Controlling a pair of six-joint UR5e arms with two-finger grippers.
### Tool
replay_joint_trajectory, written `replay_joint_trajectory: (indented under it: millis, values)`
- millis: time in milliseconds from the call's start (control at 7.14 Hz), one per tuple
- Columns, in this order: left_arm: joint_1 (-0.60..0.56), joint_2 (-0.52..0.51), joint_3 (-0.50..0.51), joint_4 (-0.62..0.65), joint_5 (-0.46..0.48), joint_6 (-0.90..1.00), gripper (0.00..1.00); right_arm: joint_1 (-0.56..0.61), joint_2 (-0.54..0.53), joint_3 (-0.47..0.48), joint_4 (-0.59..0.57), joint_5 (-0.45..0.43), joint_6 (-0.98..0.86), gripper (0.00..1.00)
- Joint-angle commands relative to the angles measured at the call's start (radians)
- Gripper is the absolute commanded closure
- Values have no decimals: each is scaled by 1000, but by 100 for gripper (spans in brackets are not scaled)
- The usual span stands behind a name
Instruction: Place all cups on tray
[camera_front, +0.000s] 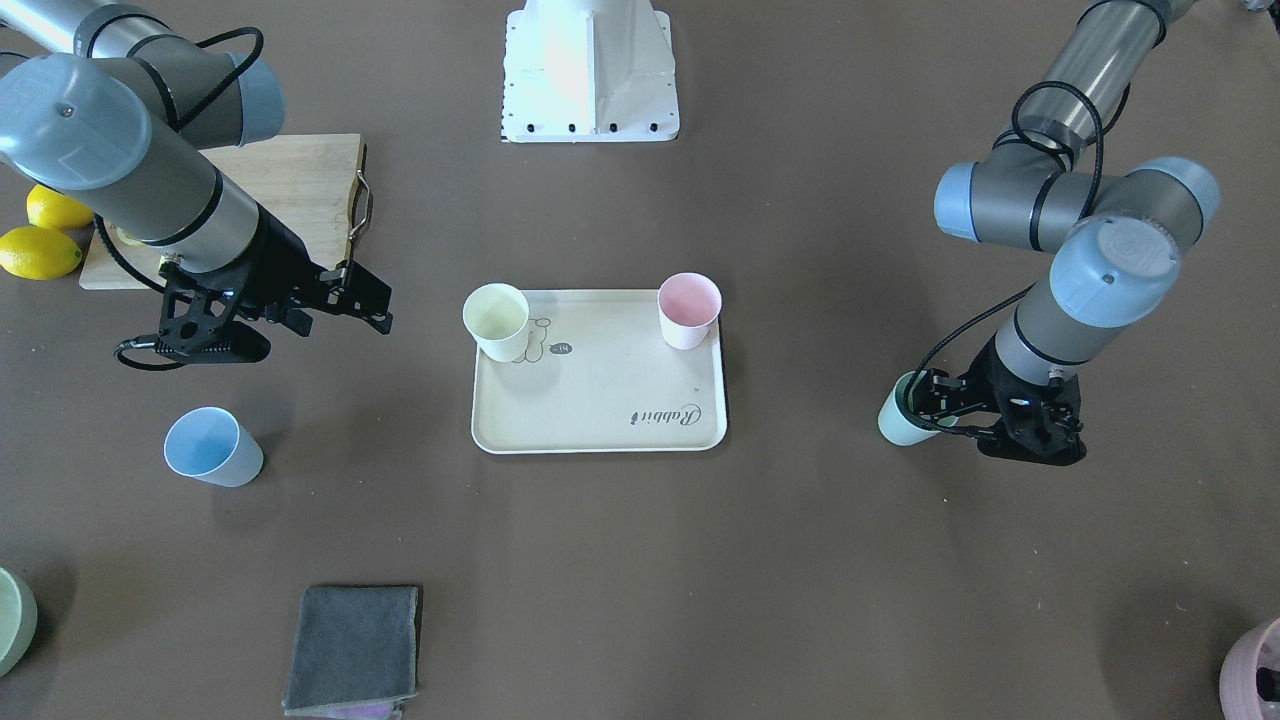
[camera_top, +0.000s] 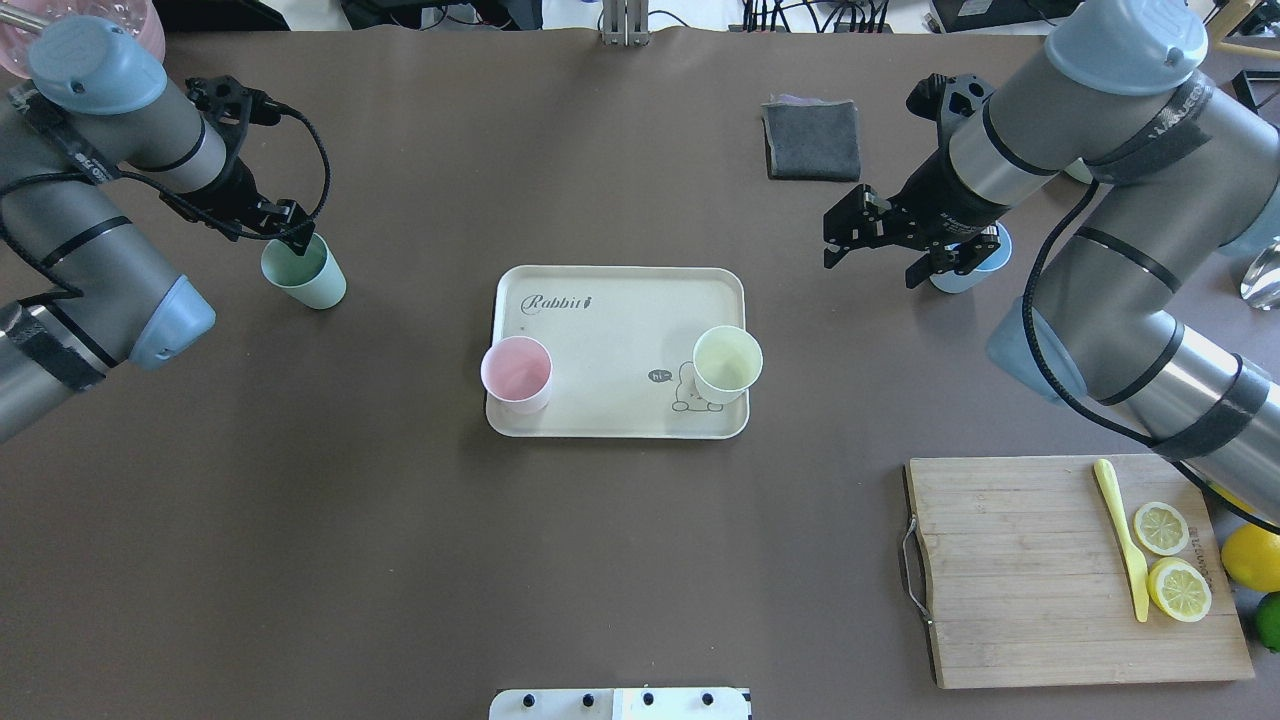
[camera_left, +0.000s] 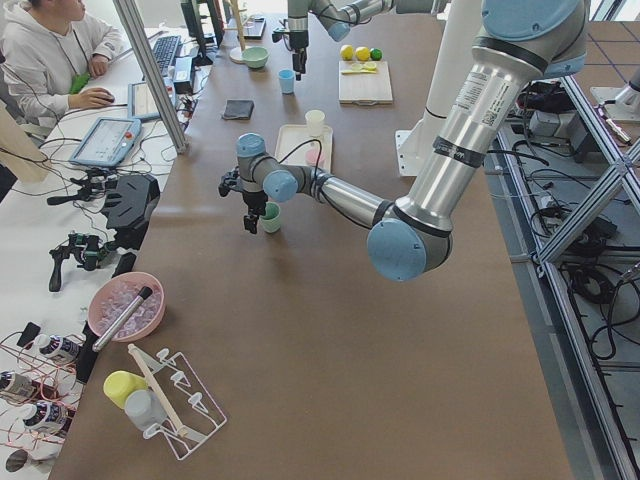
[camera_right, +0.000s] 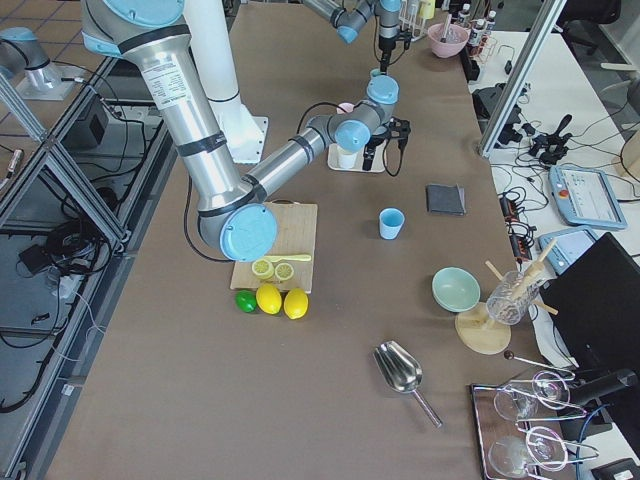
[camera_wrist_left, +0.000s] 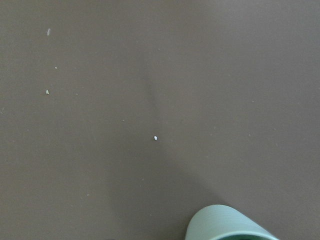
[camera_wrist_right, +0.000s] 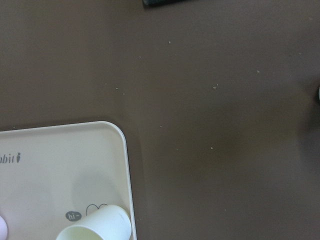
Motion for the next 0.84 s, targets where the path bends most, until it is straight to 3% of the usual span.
replay_joint_trajectory:
  millis: [0,280,560,700]
  values:
    - [-2,3,7,-3,-1,0,100,29,-4,-3,-11,7,-19,0]
    - [-1,-8,1,7,-50,-11,100,128,-79,-15,-82,-14,-312,0]
    - [7,-85,-2,8,-99,-145,100,204,-72,-162,-80,-43,-518,0]
    - [31,-136,1,8,-97,-225,100,205,-44,-226,-74,-66,-530,3]
